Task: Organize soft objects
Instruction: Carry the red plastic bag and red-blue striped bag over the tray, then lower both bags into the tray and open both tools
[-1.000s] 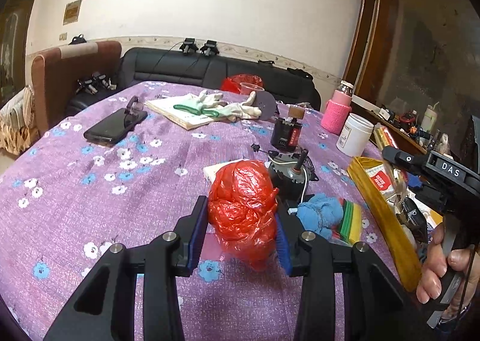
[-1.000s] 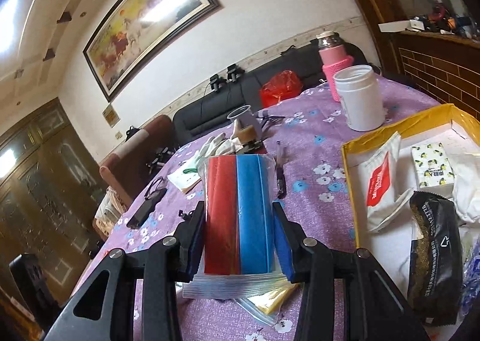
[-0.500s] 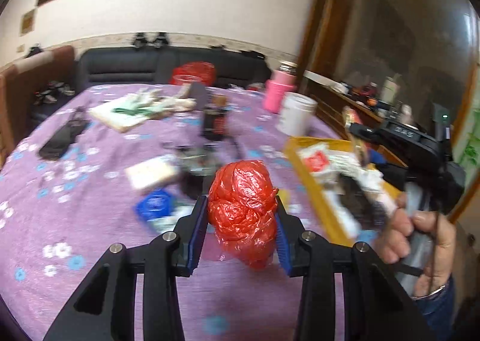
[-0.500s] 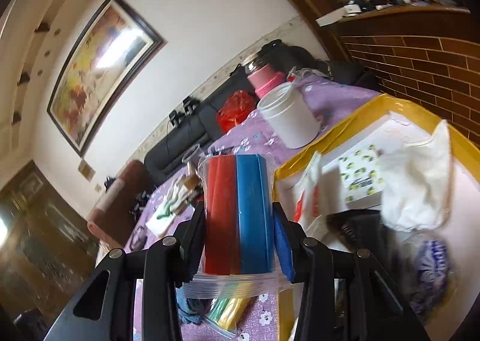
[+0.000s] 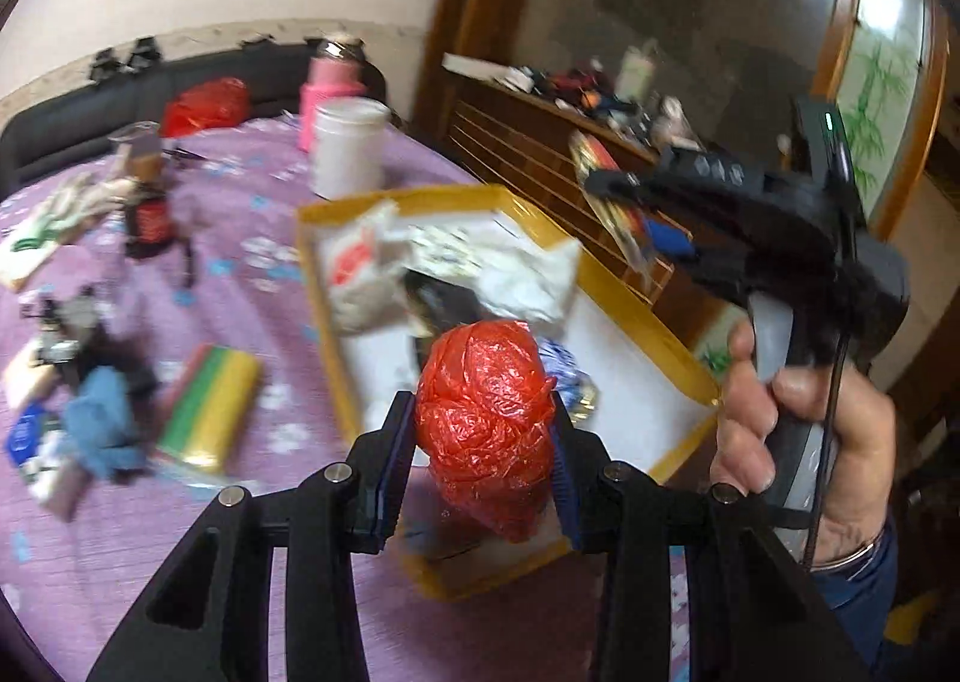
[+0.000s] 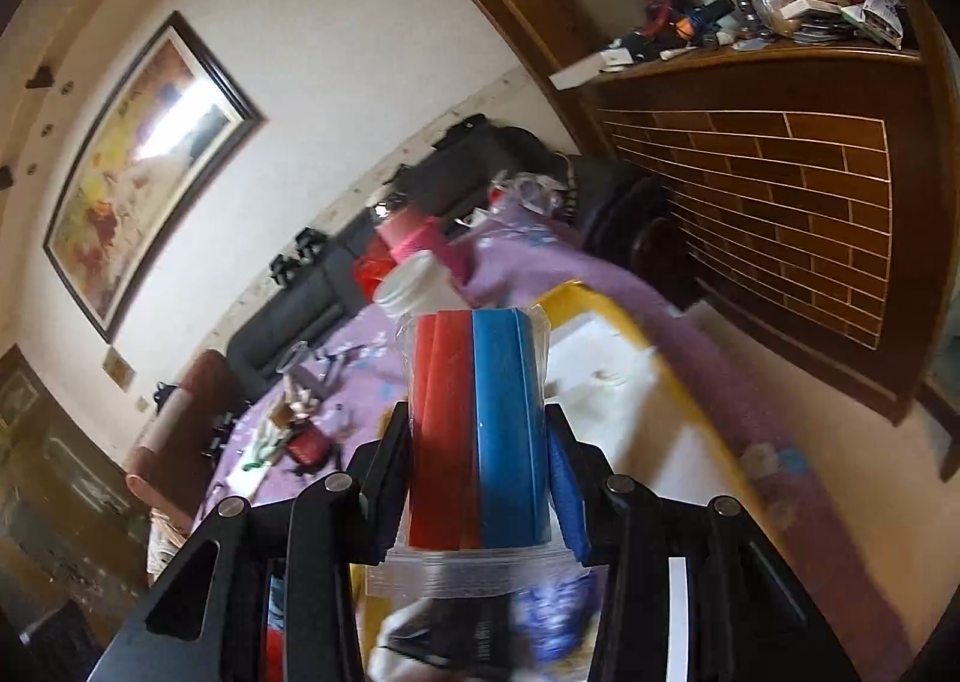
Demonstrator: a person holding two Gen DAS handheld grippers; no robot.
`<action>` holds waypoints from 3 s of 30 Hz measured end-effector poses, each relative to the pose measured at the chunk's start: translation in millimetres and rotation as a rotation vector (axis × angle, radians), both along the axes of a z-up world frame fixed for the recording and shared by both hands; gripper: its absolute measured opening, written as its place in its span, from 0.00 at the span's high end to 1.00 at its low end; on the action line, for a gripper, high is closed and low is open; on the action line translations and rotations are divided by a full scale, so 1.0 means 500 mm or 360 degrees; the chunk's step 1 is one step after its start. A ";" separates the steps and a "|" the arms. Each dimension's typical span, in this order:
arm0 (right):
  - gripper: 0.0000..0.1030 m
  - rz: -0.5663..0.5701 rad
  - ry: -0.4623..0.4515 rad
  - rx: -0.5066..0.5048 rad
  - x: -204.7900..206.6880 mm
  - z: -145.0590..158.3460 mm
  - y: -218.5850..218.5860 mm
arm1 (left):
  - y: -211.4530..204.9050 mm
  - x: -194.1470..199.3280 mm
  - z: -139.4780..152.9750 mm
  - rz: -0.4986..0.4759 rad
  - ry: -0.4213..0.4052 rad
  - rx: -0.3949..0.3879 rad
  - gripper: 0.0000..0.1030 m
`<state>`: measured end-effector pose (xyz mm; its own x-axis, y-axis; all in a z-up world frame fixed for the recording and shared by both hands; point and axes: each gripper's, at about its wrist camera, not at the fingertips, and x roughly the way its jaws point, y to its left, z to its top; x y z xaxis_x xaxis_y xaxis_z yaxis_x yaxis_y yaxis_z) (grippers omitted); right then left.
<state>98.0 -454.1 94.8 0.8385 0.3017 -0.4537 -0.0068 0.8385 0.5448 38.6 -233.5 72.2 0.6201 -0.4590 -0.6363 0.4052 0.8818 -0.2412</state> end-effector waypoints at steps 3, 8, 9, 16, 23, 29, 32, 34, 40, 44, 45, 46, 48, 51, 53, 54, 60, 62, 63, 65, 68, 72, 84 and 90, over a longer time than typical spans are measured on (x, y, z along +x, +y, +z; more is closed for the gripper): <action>0.56 0.0024 0.0059 -0.0090 0.023 0.002 0.001 | -0.043 0.015 -0.021 -0.0028 0.0034 0.0029 0.62; 0.56 0.0052 0.0192 -0.0234 0.068 -0.012 0.017 | -0.081 0.020 -0.052 -0.0078 0.0053 0.0074 0.62; 0.56 0.0045 0.0211 -0.0251 0.076 -0.015 0.020 | -0.083 0.017 -0.055 -0.0077 0.0042 0.0088 0.61; 0.56 0.0024 0.0335 -0.0362 0.132 -0.054 0.040 | -0.077 0.024 -0.083 -0.0068 0.0028 0.0119 0.62; 0.55 0.0028 0.0401 -0.0395 0.156 -0.083 0.046 | -0.077 0.028 -0.099 -0.0079 0.0036 0.0128 0.62; 0.55 0.0069 0.0443 -0.0400 0.160 -0.095 0.052 | -0.080 0.028 -0.101 -0.0054 0.0035 0.0147 0.61; 0.55 0.0072 0.0459 -0.0432 0.161 -0.098 0.063 | -0.079 0.031 -0.103 -0.0044 0.0048 0.0152 0.61; 0.54 0.0072 0.0463 -0.0453 0.160 -0.099 0.067 | -0.079 0.030 -0.103 -0.0042 0.0048 0.0156 0.61; 0.50 0.0080 0.0473 -0.0462 0.160 -0.103 0.070 | -0.080 0.031 -0.104 -0.0043 0.0043 0.0165 0.60; 0.48 0.0084 0.0474 -0.0471 0.159 -0.102 0.072 | -0.081 0.031 -0.104 -0.0042 0.0038 0.0172 0.58; 0.48 0.0084 0.0473 -0.0472 0.158 -0.102 0.072 | -0.081 0.030 -0.104 -0.0042 0.0036 0.0173 0.58; 0.48 0.0084 0.0473 -0.0471 0.159 -0.102 0.072 | -0.081 0.029 -0.103 -0.0042 0.0034 0.0174 0.58; 0.47 0.0084 0.0473 -0.0472 0.158 -0.102 0.073 | -0.082 0.028 -0.103 -0.0043 0.0032 0.0176 0.57; 0.47 0.0082 0.0474 -0.0473 0.159 -0.103 0.073 | -0.083 0.028 -0.102 -0.0043 0.0029 0.0177 0.56; 0.45 0.0081 0.0472 -0.0477 0.159 -0.103 0.074 | -0.083 0.026 -0.101 -0.0041 0.0022 0.0178 0.55; 0.44 0.0078 0.0473 -0.0480 0.158 -0.103 0.075 | -0.083 0.025 -0.100 -0.0040 0.0017 0.0178 0.54; 0.40 0.0075 0.0472 -0.0498 0.156 -0.102 0.076 | -0.082 0.023 -0.098 -0.0035 -0.0002 0.0177 0.45; 0.39 0.0077 0.0466 -0.0497 0.155 -0.101 0.076 | -0.081 0.023 -0.098 -0.0035 -0.0003 0.0174 0.43; 0.38 0.0079 0.0461 -0.0498 0.154 -0.099 0.077 | -0.081 0.023 -0.097 -0.0036 -0.0003 0.0174 0.41; 0.37 0.0077 0.0436 -0.0509 0.150 -0.092 0.079 | -0.082 0.022 -0.097 -0.0039 -0.0006 0.0174 0.37; 0.35 0.0058 0.0366 -0.0533 0.134 -0.067 0.082 | -0.081 0.020 -0.094 -0.0040 -0.0023 0.0169 0.34; 0.26 0.0003 0.0254 -0.0543 0.094 -0.024 0.073 | -0.079 0.013 -0.085 -0.0050 -0.0061 0.0146 0.28; 0.24 -0.0122 0.0097 -0.0463 -0.044 0.051 0.049 | -0.054 -0.049 -0.006 -0.0088 -0.0163 0.0101 0.27; 0.22 -0.0075 0.0050 -0.0433 -0.080 0.072 0.090 | 0.028 -0.082 0.026 0.0009 -0.0172 0.0092 0.27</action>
<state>58.0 -409.3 131.0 0.8330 0.1262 -0.5388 0.0487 0.9531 0.2986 -2.6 -219.7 85.4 0.6889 -0.4197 -0.5910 0.4209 0.8954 -0.1452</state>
